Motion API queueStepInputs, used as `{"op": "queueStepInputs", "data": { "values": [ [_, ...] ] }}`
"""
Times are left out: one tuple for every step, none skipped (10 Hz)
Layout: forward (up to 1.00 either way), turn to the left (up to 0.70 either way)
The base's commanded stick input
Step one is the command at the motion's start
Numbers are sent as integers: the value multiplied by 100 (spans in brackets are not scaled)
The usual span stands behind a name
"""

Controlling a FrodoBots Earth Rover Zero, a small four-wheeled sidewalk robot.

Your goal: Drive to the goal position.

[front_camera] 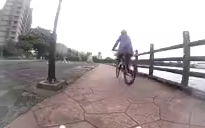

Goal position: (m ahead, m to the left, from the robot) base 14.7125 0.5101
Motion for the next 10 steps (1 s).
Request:
{"op": "queueStepInputs", "data": {
  "values": [
    [100, 8],
    [100, 8],
    [100, 8],
    [100, 8],
    [3, 0],
    [82, 7],
    [100, 8],
    [100, 8],
    [100, 8],
    [100, 8]
  ]
}}
